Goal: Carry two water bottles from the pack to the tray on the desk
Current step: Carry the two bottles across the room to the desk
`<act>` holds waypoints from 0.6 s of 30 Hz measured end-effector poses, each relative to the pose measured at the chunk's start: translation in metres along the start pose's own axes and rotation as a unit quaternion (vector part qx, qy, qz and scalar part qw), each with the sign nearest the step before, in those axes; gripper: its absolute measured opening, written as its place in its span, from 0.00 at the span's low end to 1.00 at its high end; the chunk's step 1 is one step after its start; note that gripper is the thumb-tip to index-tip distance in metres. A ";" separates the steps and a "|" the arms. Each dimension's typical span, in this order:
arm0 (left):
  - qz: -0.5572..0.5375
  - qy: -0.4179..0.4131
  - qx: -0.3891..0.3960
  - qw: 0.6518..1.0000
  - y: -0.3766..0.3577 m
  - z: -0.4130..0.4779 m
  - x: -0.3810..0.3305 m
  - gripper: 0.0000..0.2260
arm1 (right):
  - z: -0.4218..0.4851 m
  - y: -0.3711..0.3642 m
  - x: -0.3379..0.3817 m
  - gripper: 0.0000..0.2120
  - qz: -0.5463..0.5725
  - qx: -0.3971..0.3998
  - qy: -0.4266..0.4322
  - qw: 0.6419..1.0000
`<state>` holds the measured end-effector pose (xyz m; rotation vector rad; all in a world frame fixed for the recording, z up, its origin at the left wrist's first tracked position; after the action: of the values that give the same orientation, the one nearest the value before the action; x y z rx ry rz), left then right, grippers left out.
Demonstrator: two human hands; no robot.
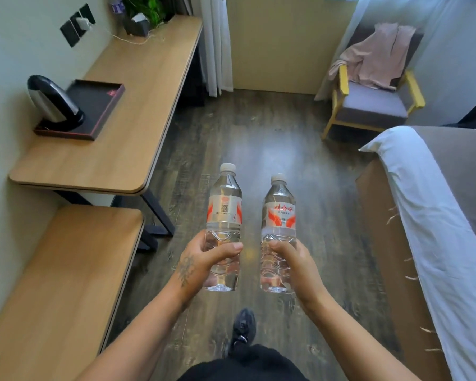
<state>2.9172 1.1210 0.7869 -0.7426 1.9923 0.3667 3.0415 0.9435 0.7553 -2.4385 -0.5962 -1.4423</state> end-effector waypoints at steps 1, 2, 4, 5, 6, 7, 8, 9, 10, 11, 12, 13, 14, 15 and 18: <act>0.003 -0.002 -0.001 1.000 -0.004 0.016 -0.010 0.29 | 0.017 0.000 0.011 0.32 -0.006 0.007 0.006 1.000; 0.005 -0.005 0.001 1.000 -0.007 0.031 -0.020 0.29 | 0.034 0.001 0.022 0.32 -0.013 0.013 0.011 1.000; 0.002 -0.010 0.003 1.000 -0.013 0.060 -0.038 0.29 | 0.064 0.002 0.040 0.26 -0.022 0.020 0.016 0.999; 0.002 -0.012 0.003 1.000 -0.014 0.072 -0.047 0.29 | 0.078 0.002 0.048 0.22 -0.019 0.021 0.015 0.999; 0.004 -0.014 0.004 1.000 -0.016 0.083 -0.056 0.29 | 0.090 0.001 0.056 0.20 -0.011 0.022 0.015 1.000; 0.007 -0.017 0.007 1.000 -0.017 0.094 -0.064 0.30 | 0.102 0.000 0.064 0.18 -0.006 0.023 0.016 1.000; 0.009 -0.018 0.009 1.000 -0.018 0.106 -0.072 0.30 | 0.114 -0.001 0.072 0.18 -0.004 0.023 0.018 1.000; 0.008 -0.019 0.011 1.000 -0.018 0.118 -0.078 0.31 | 0.126 -0.003 0.078 0.19 -0.005 0.023 0.020 1.000; 0.004 -0.019 0.012 1.000 -0.018 0.131 -0.084 0.31 | 0.137 -0.005 0.084 0.20 -0.006 0.023 0.021 0.999; -0.001 -0.019 0.012 1.000 -0.018 0.145 -0.089 0.31 | 0.149 -0.008 0.090 0.22 -0.006 0.025 0.021 0.999; -0.007 -0.020 0.016 1.000 -0.018 0.159 -0.094 0.30 | 0.162 -0.011 0.096 0.24 -0.006 0.027 0.023 0.999; -0.013 -0.020 0.022 0.999 -0.019 0.173 -0.100 0.30 | 0.175 -0.014 0.102 0.27 -0.007 0.026 0.024 0.999; -0.017 -0.020 0.027 0.999 -0.019 0.188 -0.106 0.30 | 0.188 -0.018 0.108 0.27 -0.008 0.023 0.024 0.999; -0.017 -0.019 0.030 0.999 -0.018 0.203 -0.112 0.30 | 0.202 -0.022 0.115 0.27 -0.010 0.019 0.024 0.999; -0.003 -0.014 0.033 0.999 -0.014 0.254 -0.133 0.27 | 0.247 -0.039 0.136 0.30 -0.009 0.000 0.026 1.000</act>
<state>3.1471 1.2920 0.7732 -0.6985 1.9663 0.3044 3.2735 1.1086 0.7561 -2.3925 -0.6077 -1.5072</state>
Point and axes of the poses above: each hand's wrist, its own z-axis towards the middle knuckle, its own y-axis out of the back of the hand, x = y × z, the point moved 1 cm from there along z, towards the middle knuckle, and after that the axes turned 5 degrees about -x, right-handed, at the moved point
